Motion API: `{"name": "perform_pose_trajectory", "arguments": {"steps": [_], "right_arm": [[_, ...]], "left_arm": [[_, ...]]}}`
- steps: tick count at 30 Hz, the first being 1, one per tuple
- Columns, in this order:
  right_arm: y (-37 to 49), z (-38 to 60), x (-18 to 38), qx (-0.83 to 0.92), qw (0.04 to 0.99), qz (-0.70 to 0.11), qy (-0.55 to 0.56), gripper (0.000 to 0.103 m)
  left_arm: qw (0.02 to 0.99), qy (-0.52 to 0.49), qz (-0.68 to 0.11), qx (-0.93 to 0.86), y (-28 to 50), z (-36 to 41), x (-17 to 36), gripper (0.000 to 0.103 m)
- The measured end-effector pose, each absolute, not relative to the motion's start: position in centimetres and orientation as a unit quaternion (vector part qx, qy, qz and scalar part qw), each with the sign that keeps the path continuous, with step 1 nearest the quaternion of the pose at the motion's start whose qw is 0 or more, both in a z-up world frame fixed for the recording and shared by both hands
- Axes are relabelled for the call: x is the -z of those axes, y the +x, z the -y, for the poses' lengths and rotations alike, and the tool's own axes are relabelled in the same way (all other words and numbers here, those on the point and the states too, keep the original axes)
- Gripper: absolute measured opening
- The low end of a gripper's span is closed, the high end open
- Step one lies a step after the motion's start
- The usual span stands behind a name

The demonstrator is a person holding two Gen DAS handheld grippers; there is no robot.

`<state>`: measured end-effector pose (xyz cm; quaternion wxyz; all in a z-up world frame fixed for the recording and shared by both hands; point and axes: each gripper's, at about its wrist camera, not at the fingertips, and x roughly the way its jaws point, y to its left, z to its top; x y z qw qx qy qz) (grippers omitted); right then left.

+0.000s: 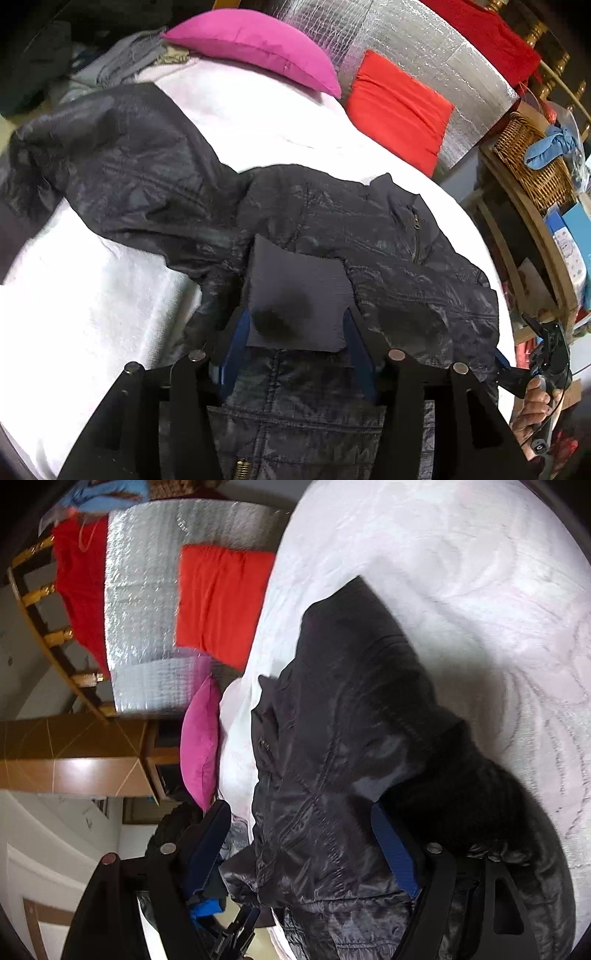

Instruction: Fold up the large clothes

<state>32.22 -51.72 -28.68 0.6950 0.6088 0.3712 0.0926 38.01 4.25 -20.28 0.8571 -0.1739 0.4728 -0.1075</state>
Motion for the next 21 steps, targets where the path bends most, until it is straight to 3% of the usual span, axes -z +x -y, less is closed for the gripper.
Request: {"name": "perform_pose_trajectory", "arguments": {"steps": [4,9,10,20,21], "right_arm": [[32.0,51.8,28.2,-0.095,0.705,-0.366,0.601,0.075],[31.1,53.5,27.4,-0.074,0.721,-0.339,0.599,0.067],[31.1,53.7,27.5,-0.071,0.722,-0.337,0.6,0.067],[31.6,53.7,28.5,-0.055,0.725,-0.345,0.593,0.067],[31.7,53.5,28.5,-0.053,0.728,-0.347,0.589,0.067]], "left_arm": [[0.845,-0.189,-0.487,0.115,39.1,-3.6,22.1,0.052],[0.845,-0.174,-0.483,0.146,40.1,-2.0,23.3,0.014],[0.85,-0.159,-0.477,0.154,40.1,-1.4,23.0,0.012],[0.864,-0.118,-0.462,0.161,41.4,-0.3,23.0,0.013],[0.865,-0.115,-0.461,0.158,41.5,-0.3,23.1,0.008]]}}
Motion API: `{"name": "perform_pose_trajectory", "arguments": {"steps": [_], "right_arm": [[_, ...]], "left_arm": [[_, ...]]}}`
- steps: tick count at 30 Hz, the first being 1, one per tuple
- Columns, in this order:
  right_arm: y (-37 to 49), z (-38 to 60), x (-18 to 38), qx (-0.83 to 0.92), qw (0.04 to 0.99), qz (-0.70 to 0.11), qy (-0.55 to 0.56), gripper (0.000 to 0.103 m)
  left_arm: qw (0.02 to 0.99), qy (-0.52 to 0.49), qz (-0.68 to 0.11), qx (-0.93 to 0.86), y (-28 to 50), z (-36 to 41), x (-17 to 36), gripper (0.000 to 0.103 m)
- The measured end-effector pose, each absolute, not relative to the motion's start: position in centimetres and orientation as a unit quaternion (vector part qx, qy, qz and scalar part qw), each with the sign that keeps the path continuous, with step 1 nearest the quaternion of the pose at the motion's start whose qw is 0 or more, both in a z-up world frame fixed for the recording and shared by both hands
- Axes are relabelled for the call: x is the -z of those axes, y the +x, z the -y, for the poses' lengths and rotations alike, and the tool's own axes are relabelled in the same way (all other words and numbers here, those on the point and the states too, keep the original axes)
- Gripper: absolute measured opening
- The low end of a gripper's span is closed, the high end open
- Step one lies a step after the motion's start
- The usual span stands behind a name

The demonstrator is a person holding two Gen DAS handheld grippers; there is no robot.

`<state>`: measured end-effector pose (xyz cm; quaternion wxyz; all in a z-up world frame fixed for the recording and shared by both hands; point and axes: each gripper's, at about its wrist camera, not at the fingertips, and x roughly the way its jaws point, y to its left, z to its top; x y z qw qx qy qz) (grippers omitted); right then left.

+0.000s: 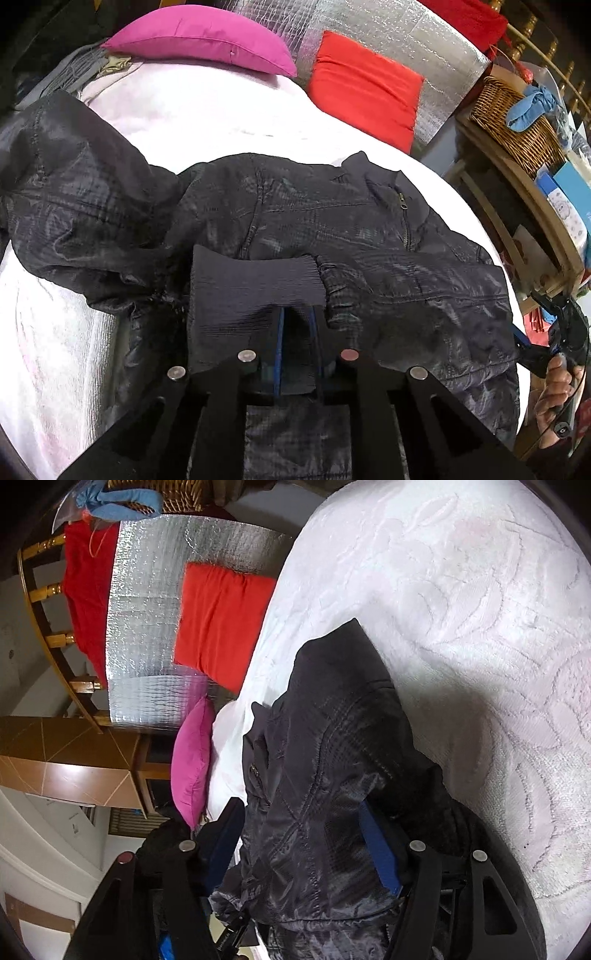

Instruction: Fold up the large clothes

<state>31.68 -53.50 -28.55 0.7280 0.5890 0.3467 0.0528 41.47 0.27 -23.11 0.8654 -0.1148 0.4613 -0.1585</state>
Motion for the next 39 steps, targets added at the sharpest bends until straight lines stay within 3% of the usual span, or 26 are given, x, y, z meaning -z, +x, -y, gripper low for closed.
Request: {"name": "perform_pose_trajectory", "arguments": {"steps": [4,6,8,13,19,28,29,31,33,39], "right_arm": [[32.0,52.8,28.9,-0.039,0.739,-0.37,0.562,0.065],[31.9,52.6,28.7,-0.024,0.75,-0.377,0.543,0.05],[31.6,52.5,28.5,-0.02,0.757,-0.371,0.538,0.047],[31.8,51.1,27.6,-0.033,0.775,-0.374,0.509,0.047],[32.8,48.6,27.9,-0.001,0.788,-0.438,0.432,0.047],[32.0,45.0,24.4,-0.057,0.826,-0.407,0.386,0.046],[32.2,44.0,24.2,-0.065,0.829,-0.411,0.374,0.046],[32.6,42.4,24.6,-0.08,0.824,-0.429,0.361,0.057],[32.9,41.1,25.7,-0.083,0.814,-0.454,0.352,0.063],[33.0,39.4,26.5,-0.058,0.823,-0.473,0.309,0.063]], "left_arm": [[0.887,-0.067,-0.439,0.126,41.0,0.1,22.6,0.002],[0.896,-0.046,-0.429,0.107,40.8,0.1,22.3,0.002],[0.898,-0.029,-0.43,0.092,40.8,0.0,22.2,0.002],[0.885,0.009,-0.46,0.069,41.1,0.2,23.6,0.002],[0.876,0.057,-0.477,0.055,41.1,1.2,24.8,0.002],[0.876,0.059,-0.476,0.054,40.9,1.2,24.4,0.003],[0.876,0.055,-0.476,0.056,40.8,1.0,24.3,0.006],[0.877,0.043,-0.474,0.062,40.6,0.6,23.8,0.023],[0.884,0.025,-0.463,0.063,40.3,-0.1,23.1,0.053],[0.887,0.002,-0.458,0.06,40.1,-1.7,22.8,0.055]]}}
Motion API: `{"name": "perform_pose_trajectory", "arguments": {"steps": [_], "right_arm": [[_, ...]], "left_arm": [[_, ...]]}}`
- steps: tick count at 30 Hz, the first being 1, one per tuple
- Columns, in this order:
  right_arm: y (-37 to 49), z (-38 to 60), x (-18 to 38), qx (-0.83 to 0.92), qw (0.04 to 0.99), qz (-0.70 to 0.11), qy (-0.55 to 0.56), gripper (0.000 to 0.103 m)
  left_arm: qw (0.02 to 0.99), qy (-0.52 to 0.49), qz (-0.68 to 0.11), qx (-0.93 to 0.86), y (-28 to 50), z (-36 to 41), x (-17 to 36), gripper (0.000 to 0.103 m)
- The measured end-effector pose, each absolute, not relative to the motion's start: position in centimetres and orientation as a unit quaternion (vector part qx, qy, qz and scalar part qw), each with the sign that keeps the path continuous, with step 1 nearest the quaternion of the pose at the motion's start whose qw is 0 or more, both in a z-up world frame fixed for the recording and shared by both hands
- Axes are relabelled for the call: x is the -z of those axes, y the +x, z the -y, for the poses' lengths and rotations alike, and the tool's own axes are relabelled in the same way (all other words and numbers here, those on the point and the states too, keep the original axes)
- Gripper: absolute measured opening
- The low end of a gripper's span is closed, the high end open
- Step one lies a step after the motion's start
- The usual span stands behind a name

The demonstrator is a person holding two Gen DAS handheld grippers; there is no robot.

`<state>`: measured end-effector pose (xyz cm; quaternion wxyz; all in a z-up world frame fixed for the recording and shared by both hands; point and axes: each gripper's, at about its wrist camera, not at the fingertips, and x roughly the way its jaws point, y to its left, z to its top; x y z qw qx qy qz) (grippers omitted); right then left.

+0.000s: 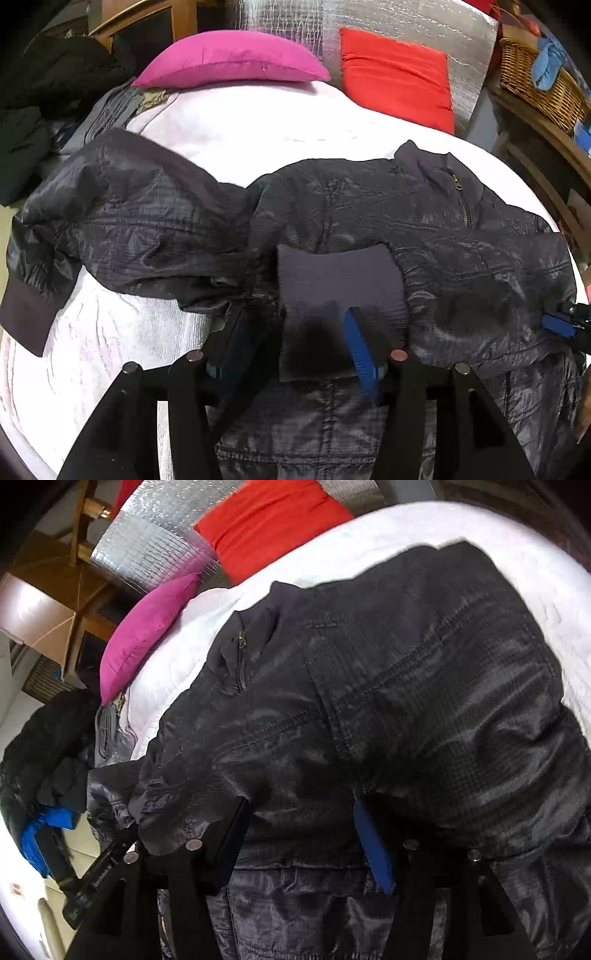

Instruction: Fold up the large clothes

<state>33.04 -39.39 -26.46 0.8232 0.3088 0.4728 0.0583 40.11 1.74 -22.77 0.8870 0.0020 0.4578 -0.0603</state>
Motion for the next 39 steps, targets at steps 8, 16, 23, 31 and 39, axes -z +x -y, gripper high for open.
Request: {"name": "perform_pose_trajectory", "arguments": {"steps": [8,16,23,31,39], "right_arm": [[33.1,34.5,25.4,-0.112,0.837,-0.477,0.245,0.064],[33.0,33.8,26.3,-0.1,0.834,-0.497,0.218,0.063],[33.0,34.5,26.5,-0.106,0.83,-0.501,0.22,0.063],[33.8,33.3,26.3,-0.098,0.836,-0.499,0.204,0.063],[32.7,32.8,24.1,-0.089,0.874,-0.444,0.179,0.062]], "left_arm": [[0.879,-0.001,-0.469,0.086,39.8,-1.1,23.4,0.055],[0.889,-0.033,-0.45,0.083,38.7,-3.9,21.1,0.058],[0.922,-0.085,-0.374,-0.056,36.7,-13.5,17.4,0.087],[0.913,-0.145,-0.357,-0.13,34.7,-20.1,18.1,0.087],[0.922,-0.082,-0.338,-0.167,34.9,-20.2,16.4,0.087]]}}
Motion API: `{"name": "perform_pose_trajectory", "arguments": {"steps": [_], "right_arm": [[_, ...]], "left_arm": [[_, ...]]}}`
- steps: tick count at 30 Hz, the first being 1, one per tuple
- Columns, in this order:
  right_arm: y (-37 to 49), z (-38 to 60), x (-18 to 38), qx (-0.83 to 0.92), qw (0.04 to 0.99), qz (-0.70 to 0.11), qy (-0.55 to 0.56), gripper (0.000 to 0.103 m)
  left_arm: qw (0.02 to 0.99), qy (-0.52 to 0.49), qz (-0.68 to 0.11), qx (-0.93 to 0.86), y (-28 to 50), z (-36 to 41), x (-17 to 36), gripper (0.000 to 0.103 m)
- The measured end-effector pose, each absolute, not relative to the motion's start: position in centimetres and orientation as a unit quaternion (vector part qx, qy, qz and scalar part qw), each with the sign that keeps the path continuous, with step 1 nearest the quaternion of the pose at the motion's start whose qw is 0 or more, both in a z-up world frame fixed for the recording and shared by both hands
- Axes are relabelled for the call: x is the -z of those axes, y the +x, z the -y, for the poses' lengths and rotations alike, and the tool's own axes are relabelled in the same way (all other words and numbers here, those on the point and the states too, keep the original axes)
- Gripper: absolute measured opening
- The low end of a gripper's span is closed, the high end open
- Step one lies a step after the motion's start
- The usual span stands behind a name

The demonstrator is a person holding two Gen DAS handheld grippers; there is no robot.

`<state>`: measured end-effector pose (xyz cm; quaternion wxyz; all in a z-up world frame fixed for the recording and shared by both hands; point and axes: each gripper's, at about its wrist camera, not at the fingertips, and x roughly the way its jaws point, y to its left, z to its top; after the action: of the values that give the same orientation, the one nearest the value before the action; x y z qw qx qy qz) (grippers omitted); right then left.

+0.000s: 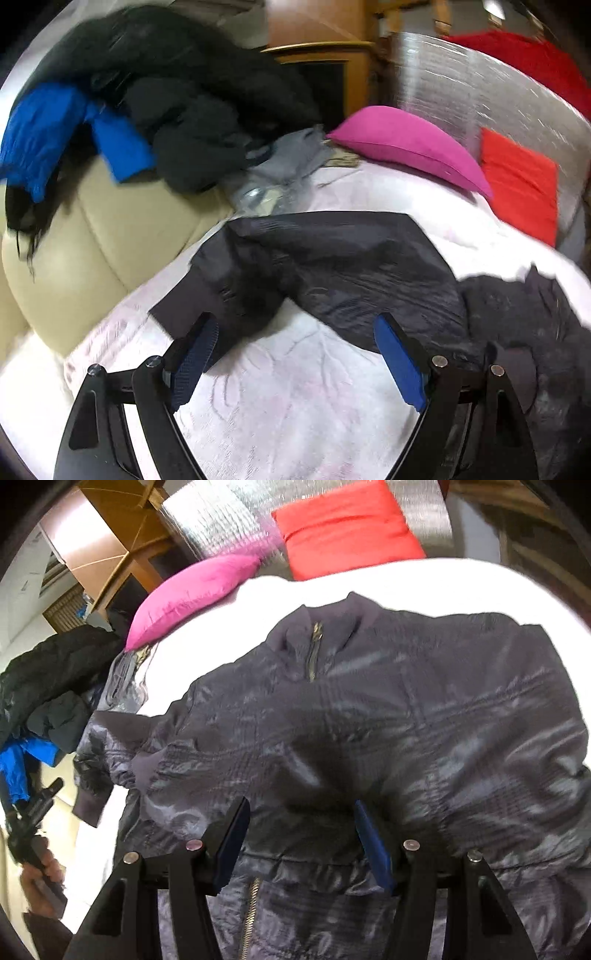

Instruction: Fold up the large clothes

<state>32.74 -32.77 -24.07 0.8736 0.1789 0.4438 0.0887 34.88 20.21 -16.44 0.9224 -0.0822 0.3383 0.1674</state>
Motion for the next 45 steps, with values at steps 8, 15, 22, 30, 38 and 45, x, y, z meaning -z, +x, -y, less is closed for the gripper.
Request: {"name": "perform_pose_trajectory", "arguments": {"steps": [8,15,22,30,38,45], "right_arm": [[33.1,32.7,23.8,-0.079,0.879,-0.439,0.166,0.062],[33.7,33.7,23.6,-0.074,0.878,-0.432,0.192,0.062],[34.4,33.4,23.9,-0.071,0.878,-0.436,0.187,0.062],[34.8,33.9,24.4,-0.061,0.875,-0.439,0.193,0.062],[34.8,34.4,24.0,-0.059,0.876,-0.434,0.203,0.062],[34.3,34.6,23.1,-0.064,0.879,-0.422,0.212,0.062]], "left_arm": [[0.892,-0.121,-0.357,-0.251,33.6,-27.2,17.3,0.087],[0.848,-0.256,-0.393,-0.248,33.8,-35.2,19.9,0.091],[0.84,-0.291,-0.413,-0.198,35.7,-35.8,22.5,0.091],[0.839,-0.295,-0.423,-0.174,37.6,-36.8,24.0,0.025],[0.868,-0.24,-0.409,-0.147,37.5,-33.7,21.0,0.007],[0.899,-0.147,-0.404,-0.077,36.7,-26.4,14.5,0.007]]}}
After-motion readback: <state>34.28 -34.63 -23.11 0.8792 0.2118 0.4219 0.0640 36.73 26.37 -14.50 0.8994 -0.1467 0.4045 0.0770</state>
